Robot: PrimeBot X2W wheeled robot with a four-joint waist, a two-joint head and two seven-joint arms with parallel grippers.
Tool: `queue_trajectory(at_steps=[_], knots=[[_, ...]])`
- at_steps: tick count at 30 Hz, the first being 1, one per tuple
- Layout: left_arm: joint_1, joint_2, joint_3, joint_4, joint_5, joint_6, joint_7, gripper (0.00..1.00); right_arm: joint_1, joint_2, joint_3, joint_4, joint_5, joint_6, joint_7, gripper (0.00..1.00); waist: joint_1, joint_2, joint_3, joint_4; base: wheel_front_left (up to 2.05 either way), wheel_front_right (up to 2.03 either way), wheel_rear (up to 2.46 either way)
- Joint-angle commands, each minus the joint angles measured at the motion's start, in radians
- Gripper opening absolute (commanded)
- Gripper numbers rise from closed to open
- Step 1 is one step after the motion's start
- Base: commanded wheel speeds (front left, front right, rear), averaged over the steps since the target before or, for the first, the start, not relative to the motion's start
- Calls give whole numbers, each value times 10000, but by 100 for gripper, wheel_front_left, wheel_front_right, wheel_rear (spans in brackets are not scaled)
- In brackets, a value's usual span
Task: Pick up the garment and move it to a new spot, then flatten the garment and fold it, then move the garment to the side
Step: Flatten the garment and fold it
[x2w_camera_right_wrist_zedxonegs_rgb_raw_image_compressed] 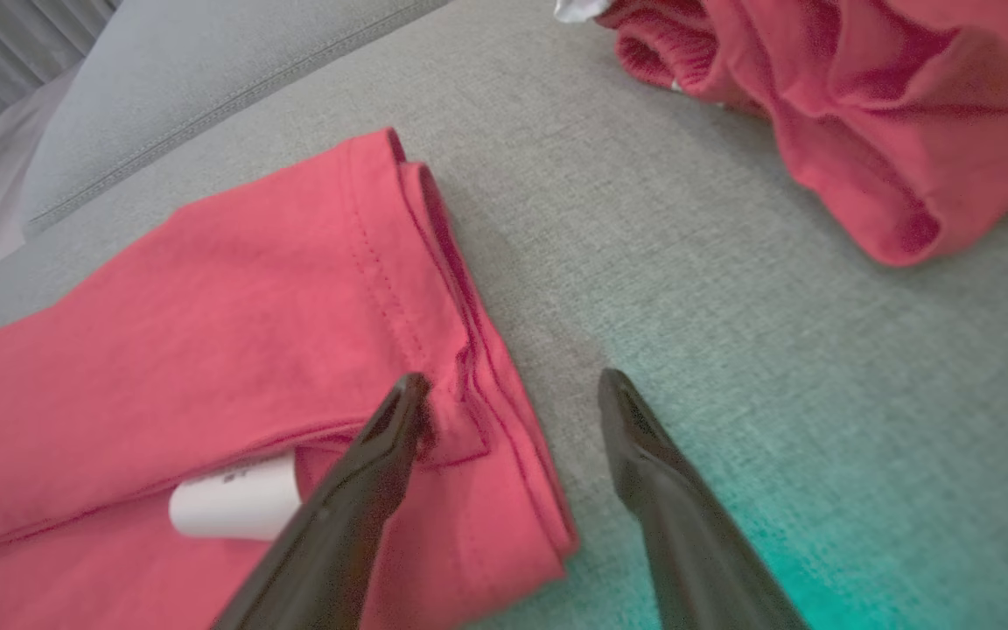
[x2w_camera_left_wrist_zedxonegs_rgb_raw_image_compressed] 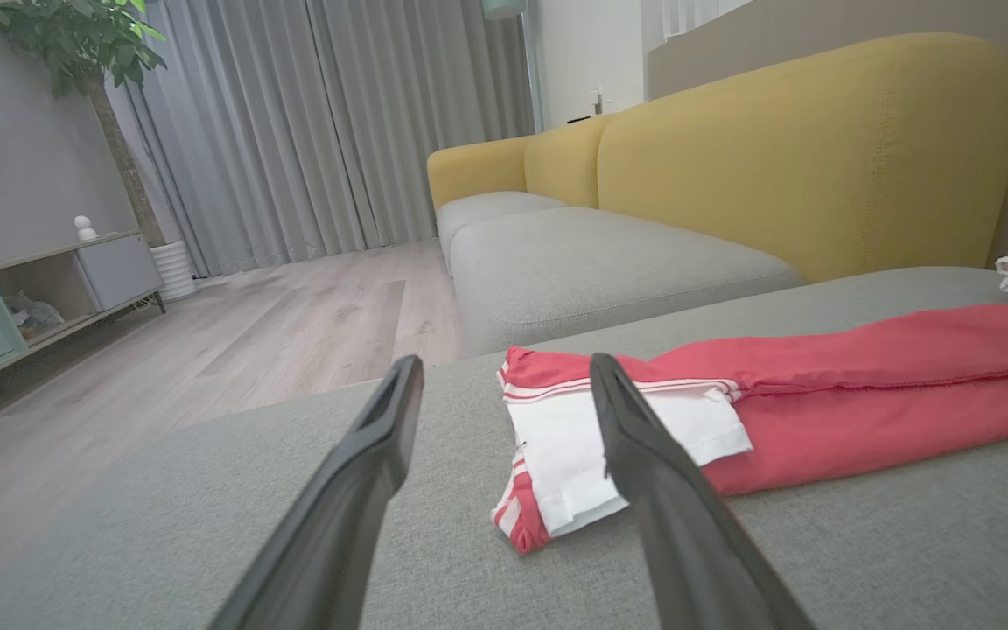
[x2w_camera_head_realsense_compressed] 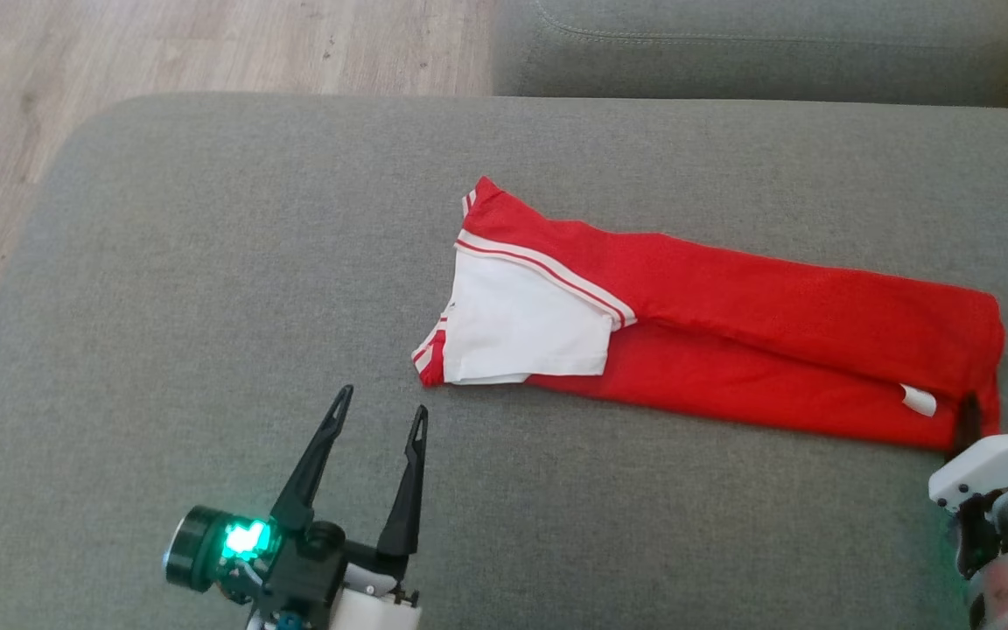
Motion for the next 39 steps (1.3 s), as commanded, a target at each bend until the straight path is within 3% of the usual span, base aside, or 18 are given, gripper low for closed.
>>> queue_trajectory(at_steps=[1,2,3,4,8,13,17,22,30,39], knots=[[-288,-5,434,-246,73,-60,-95,100,-252,-66,168,-29,-141,-7,128,96,-1,0,10,34,0,0,0],[-282,-43,477,-243,90,-86,-95,100,-237,-66,109,97,-185,-7,190,71,-1,0,4,48,0,0,0],[-268,-81,518,-240,106,-110,-95,100,-229,-62,59,188,-219,-7,199,27,-1,0,-16,57,0,0,0],[-243,-117,556,-231,120,-136,-95,100,-227,-30,20,238,-238,-7,148,0,-1,0,-50,56,0,0,0],[-99,-258,676,-207,175,-250,-95,100,-122,-351,-264,80,-473,-7,-428,0,-1,0,-221,14,0,0,0],[49,-389,861,-197,294,-415,-95,100,-98,-1543,-520,-422,-968,-7,-679,0,-1,0,-420,-116,0,0,0],[150,-431,958,-166,361,-547,-95,100,-501,-1901,-159,-858,-938,-7,-687,0,-1,0,-545,-238,0,0,0],[296,-522,1005,-51,451,-675,-95,100,-940,-1041,1357,-2110,-80,-7,-747,0,-1,0,-818,-322,0,0,0],[422,-673,948,94,556,-955,-95,100,-24,769,3945,-5474,1145,-7,105,0,-1,0,-1061,-52,0,0,0],[338,-822,932,242,629,-1225,-95,100,951,1173,5987,-6853,1967,-7,1037,0,-1,0,-897,612,0,0,0]])
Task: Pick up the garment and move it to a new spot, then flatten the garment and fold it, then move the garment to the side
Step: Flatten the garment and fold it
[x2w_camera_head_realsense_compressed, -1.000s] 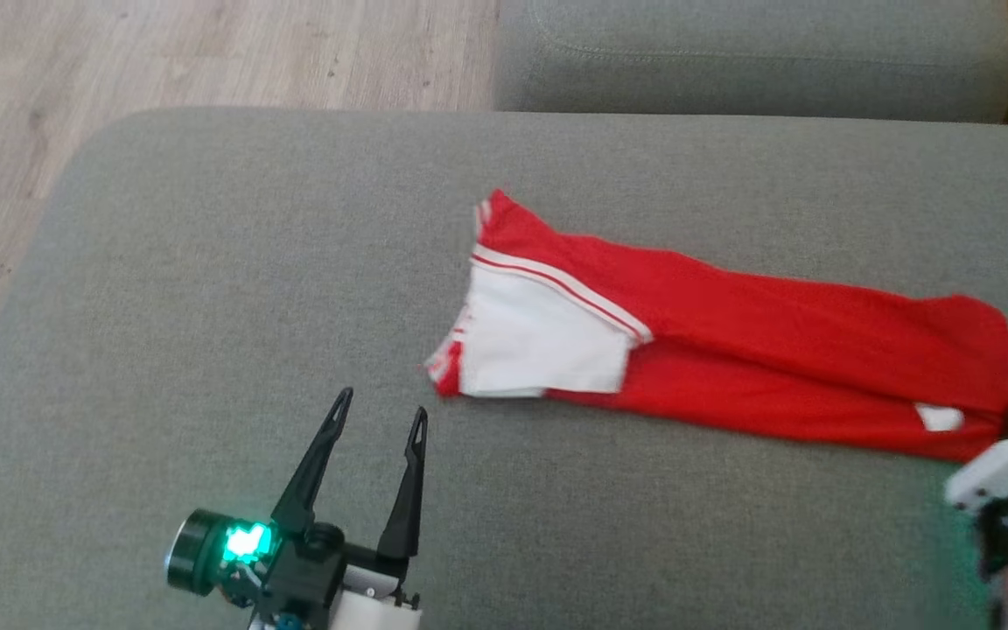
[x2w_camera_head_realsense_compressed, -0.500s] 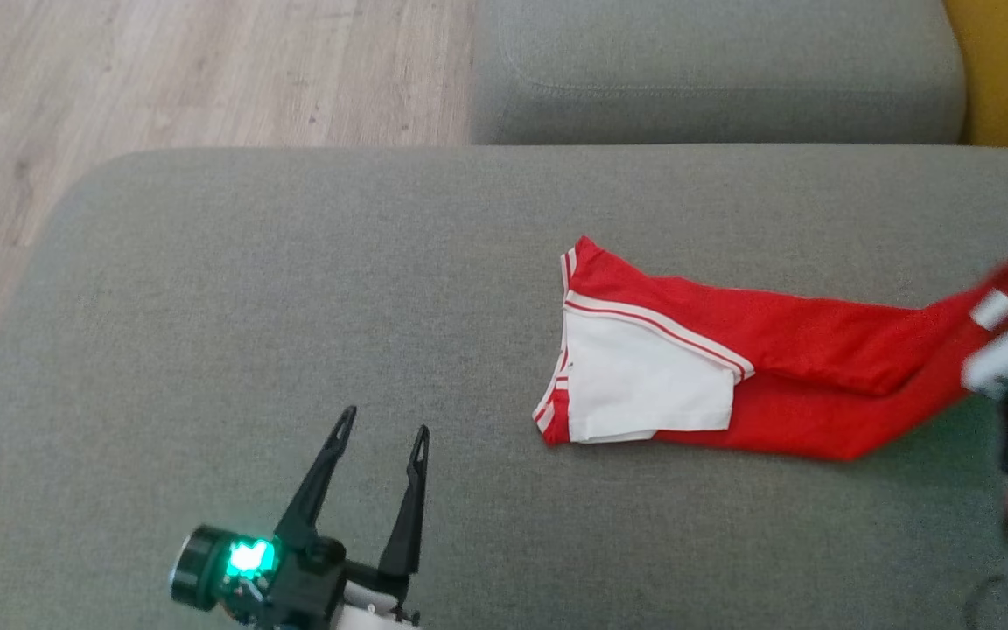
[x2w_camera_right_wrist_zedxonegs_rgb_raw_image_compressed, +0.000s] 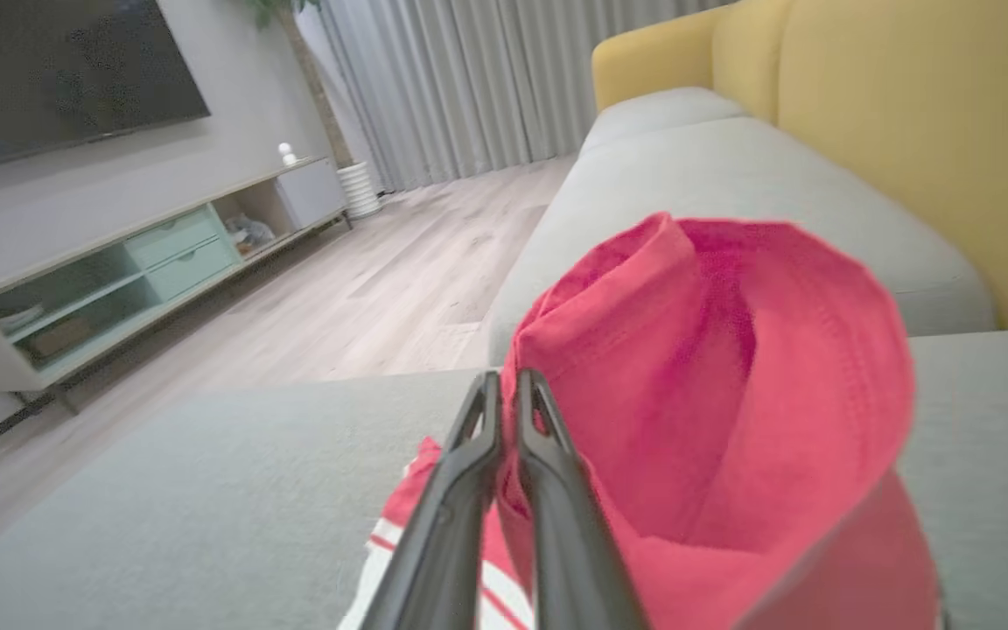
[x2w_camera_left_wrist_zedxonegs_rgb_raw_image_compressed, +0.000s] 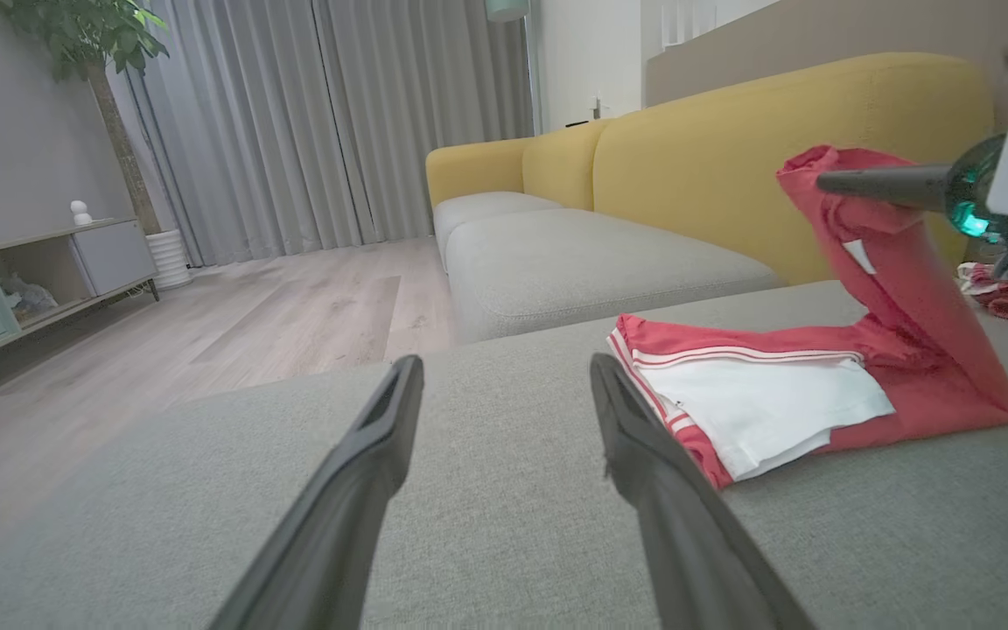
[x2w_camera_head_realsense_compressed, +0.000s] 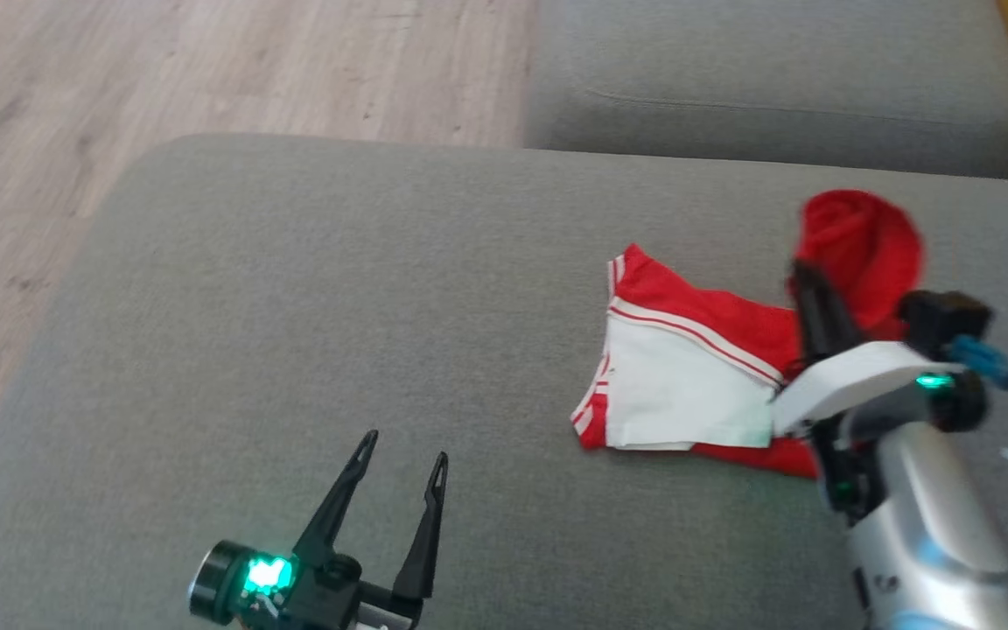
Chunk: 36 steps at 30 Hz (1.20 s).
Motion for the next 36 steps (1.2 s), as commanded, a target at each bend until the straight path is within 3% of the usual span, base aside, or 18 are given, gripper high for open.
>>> queue_trajectory(at_steps=[1,10,13,14,15,20,23,28,32,36], knots=[[-435,-115,296,-276,106,-41,-95,100,-336,90,561,-368,290,-7,40,0,1,0,88,200,0,0,0],[-701,-327,351,-208,193,-257,-95,100,-764,95,2843,871,1585,-7,-159,0,1,0,549,822,0,0,0],[-766,-394,410,-222,213,-286,-95,100,-983,95,3492,1304,2294,-7,-409,28,1,0,618,914,0,0,0],[-769,-410,423,-216,220,-299,-95,100,-1066,95,3693,1429,2583,-7,-534,45,1,0,621,929,0,0,0],[-765,-426,433,-200,228,-313,-95,100,-1154,96,3872,1584,2841,-7,-644,100,1,0,613,938,0,0,0],[-711,-503,495,-129,247,-353,-95,100,-1531,96,4998,1627,4067,-7,-1398,100,1,0,446,860,0,0,0],[-609,-501,619,-159,256,-308,-95,100,-1695,96,4973,1569,4002,-7,-1838,100,1,0,296,677,0,0,0],[-322,-516,824,-284,226,-226,-95,100,-1458,96,3251,1797,2203,-7,-2009,100,1,0,55,344,0,0,0],[-185,-576,889,-350,213,-248,-95,100,-531,90,1541,1192,1087,-7,-2016,100,1,0,-49,208,0,0,0],[-77,-611,974,-378,219,-268,-95,100,508,32,462,243,164,-7,-2018,100,1,0,-215,64,0,0,0]])
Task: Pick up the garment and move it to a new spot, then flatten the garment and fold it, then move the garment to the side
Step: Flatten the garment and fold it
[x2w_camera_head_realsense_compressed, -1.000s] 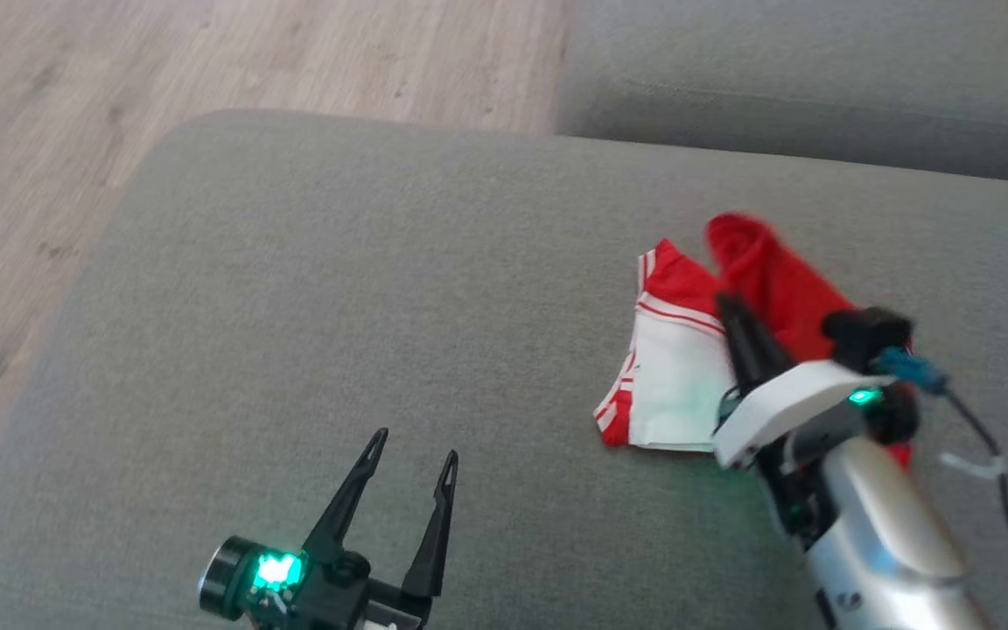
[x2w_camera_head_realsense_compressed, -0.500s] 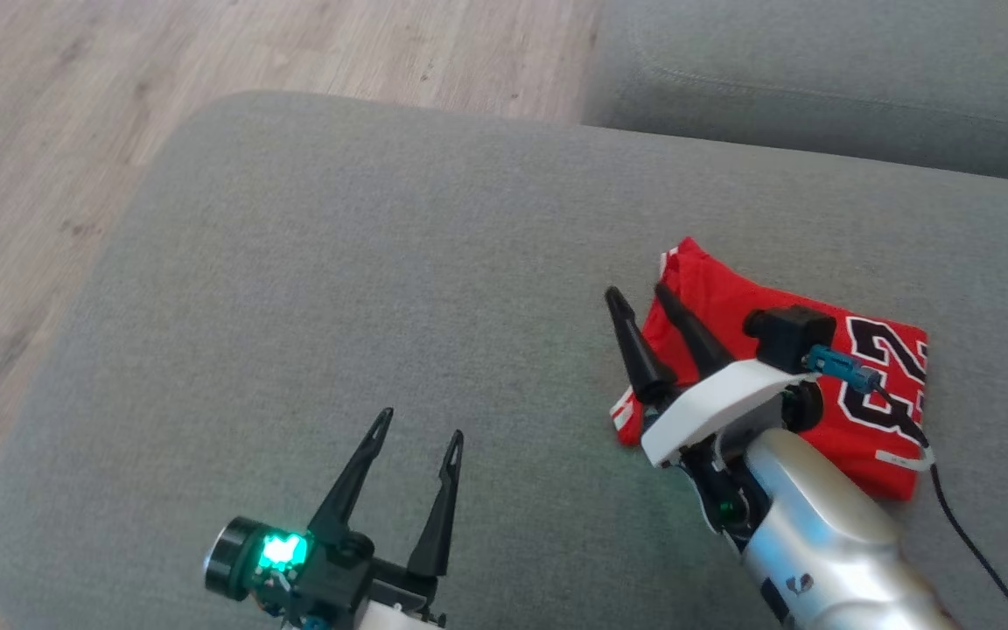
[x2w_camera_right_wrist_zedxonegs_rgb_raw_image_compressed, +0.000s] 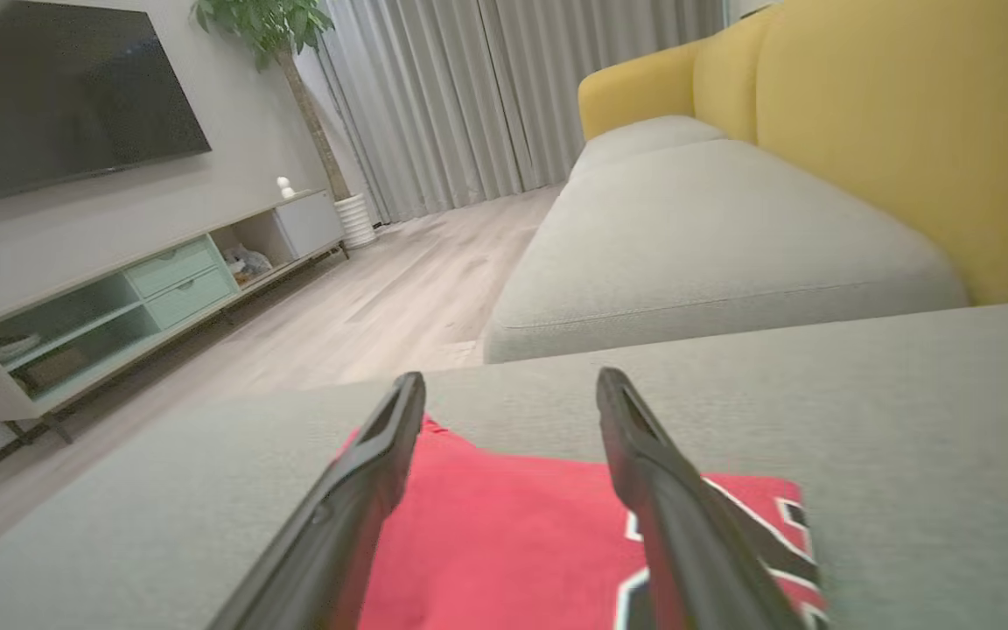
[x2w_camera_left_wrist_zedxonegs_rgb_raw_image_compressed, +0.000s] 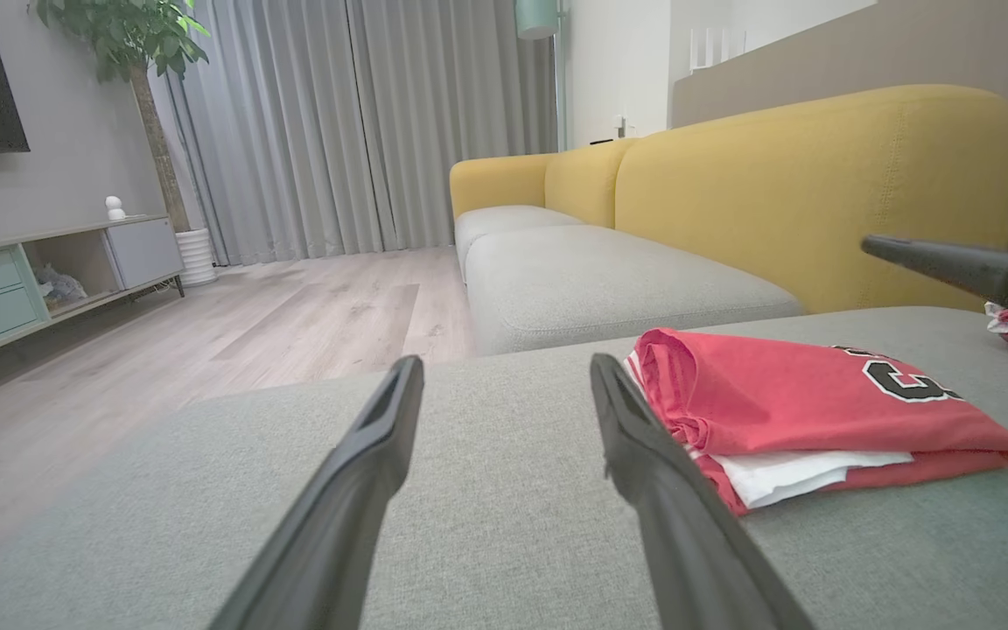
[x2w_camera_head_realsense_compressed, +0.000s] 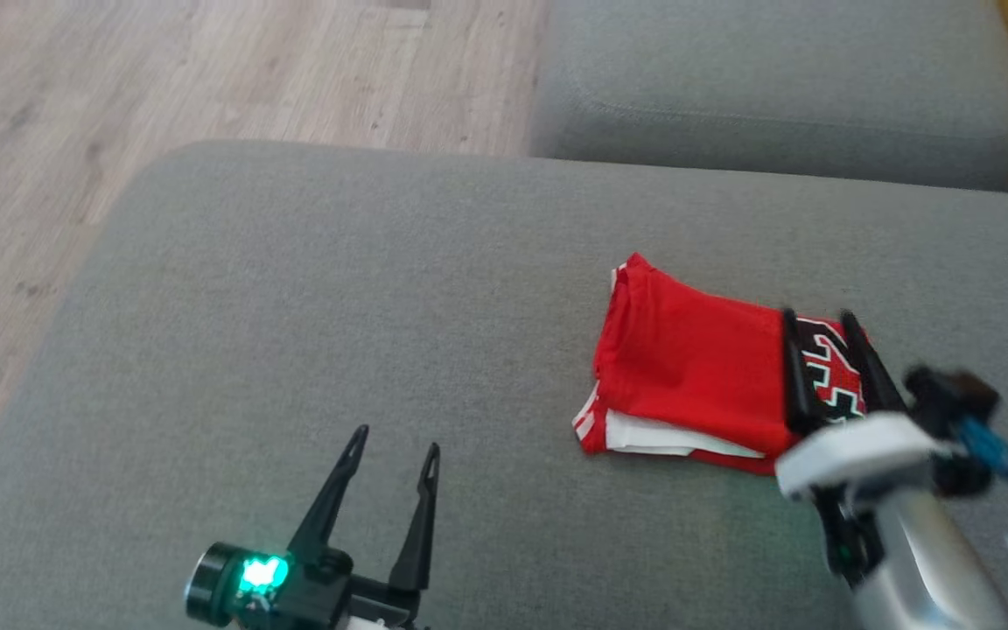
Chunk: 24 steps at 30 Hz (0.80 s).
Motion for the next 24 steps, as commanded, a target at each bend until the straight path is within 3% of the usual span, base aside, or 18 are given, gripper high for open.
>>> queue_trajectory(at_steps=[1,15,24], knots=[[-196,-108,453,-372,34,11,-95,100,29,-11,20,-725,-301,-7,-106,100,0,0,-116,-107,0,0,0],[839,-224,1187,-483,-212,202,-95,100,3961,-168,-896,-4004,-2172,-7,-108,100,0,0,-1186,-779,0,0,0],[1524,-254,1496,-367,-84,237,-95,100,5361,25,-993,-4603,-2650,-7,-108,100,0,0,-1658,-1044,0,0,0]])
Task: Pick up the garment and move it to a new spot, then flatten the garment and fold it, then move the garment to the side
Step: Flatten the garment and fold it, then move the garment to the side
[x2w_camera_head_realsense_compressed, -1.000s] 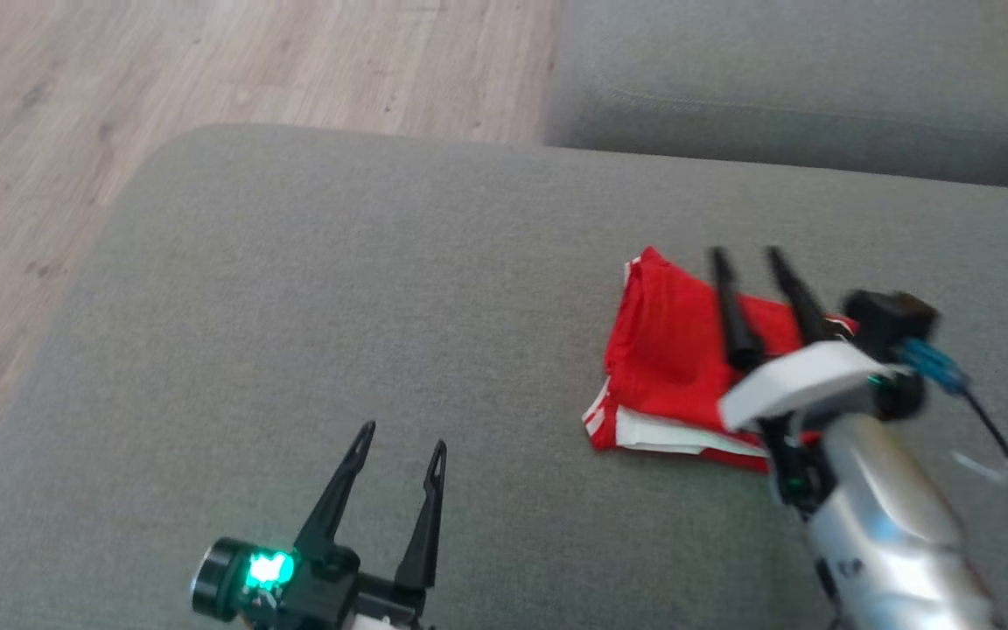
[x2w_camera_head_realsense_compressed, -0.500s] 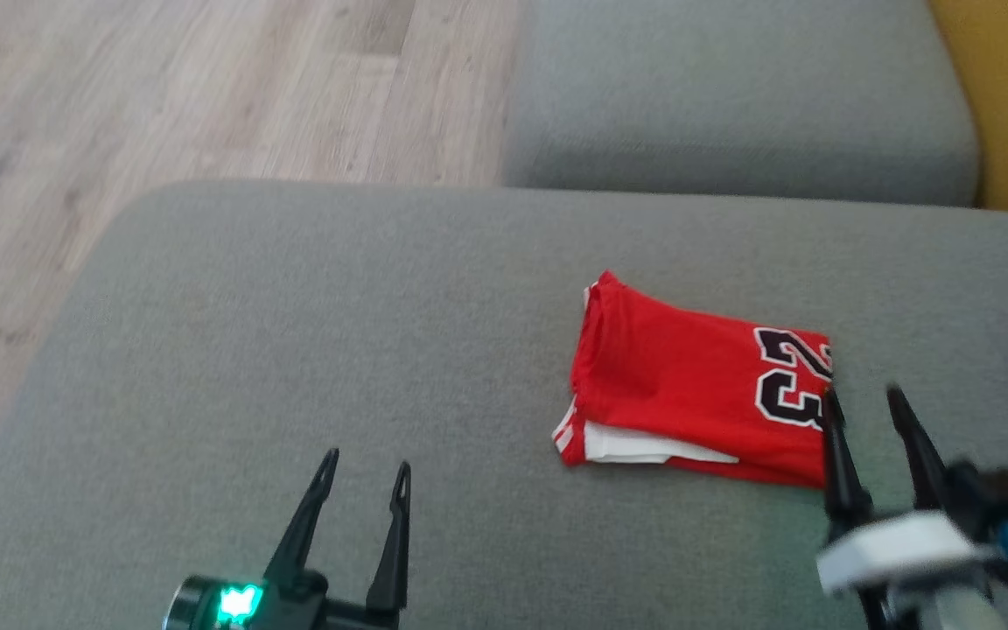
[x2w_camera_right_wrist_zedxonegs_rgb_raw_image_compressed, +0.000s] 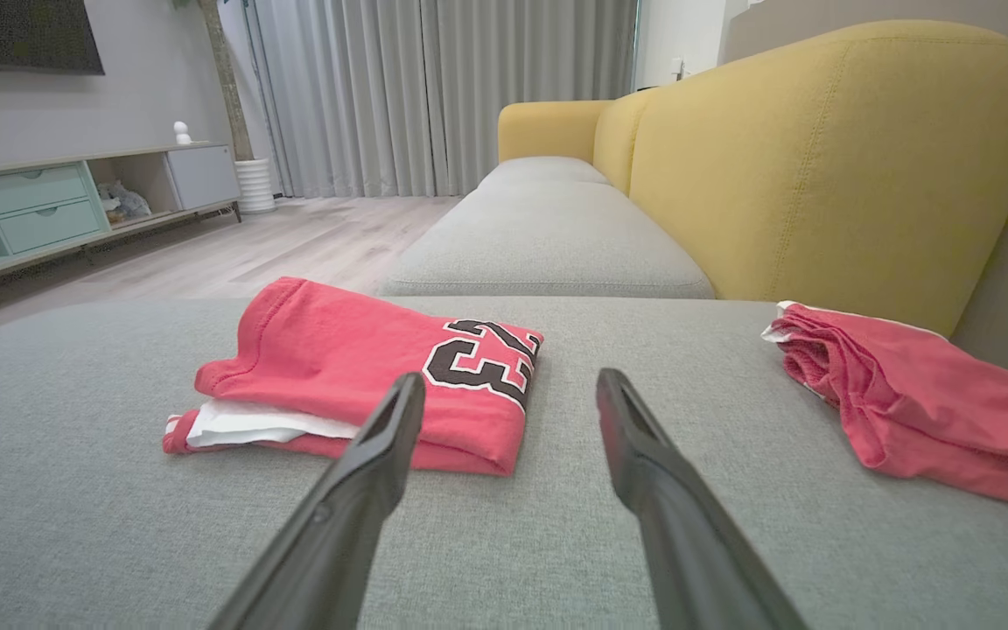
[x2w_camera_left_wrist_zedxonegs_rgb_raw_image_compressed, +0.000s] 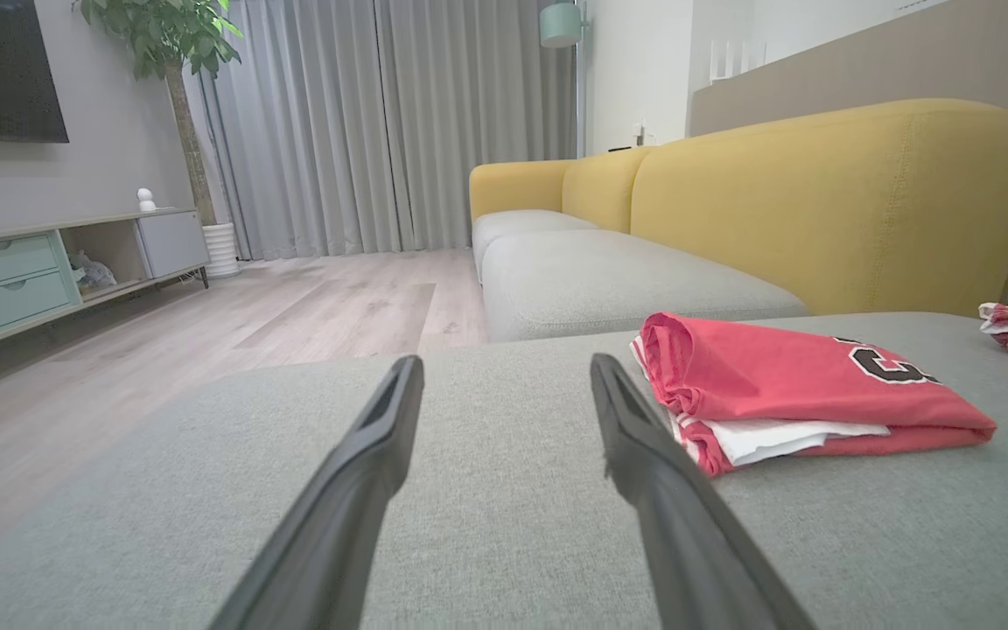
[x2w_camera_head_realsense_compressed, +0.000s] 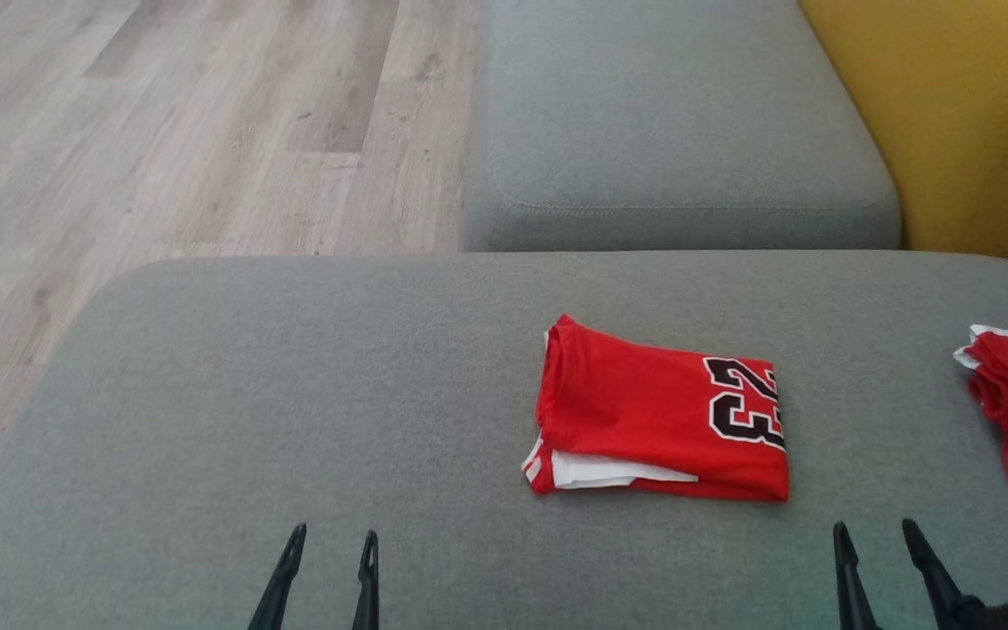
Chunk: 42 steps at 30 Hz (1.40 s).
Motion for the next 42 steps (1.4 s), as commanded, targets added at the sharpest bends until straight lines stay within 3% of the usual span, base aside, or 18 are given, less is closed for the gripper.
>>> queue_trajectory(at_steps=[1,27,36,42], knots=[[-295,-168,398,-272,91,63,-95,100,-353,-119,267,-376,-28,-7,-108,100,2,0,-51,-49,0,0,0],[59,-505,1235,-777,-60,133,-95,100,-125,-153,1013,-298,-56,-7,-108,100,2,0,-88,186,0,0,0],[-42,-549,1129,-1113,-108,-185,-95,100,-353,-229,816,-54,165,-7,-108,100,2,0,364,462,0,0,0],[-227,-564,877,-1470,80,-393,-95,100,-1459,-398,290,1025,254,-7,-109,100,2,0,968,576,0,0,0]])
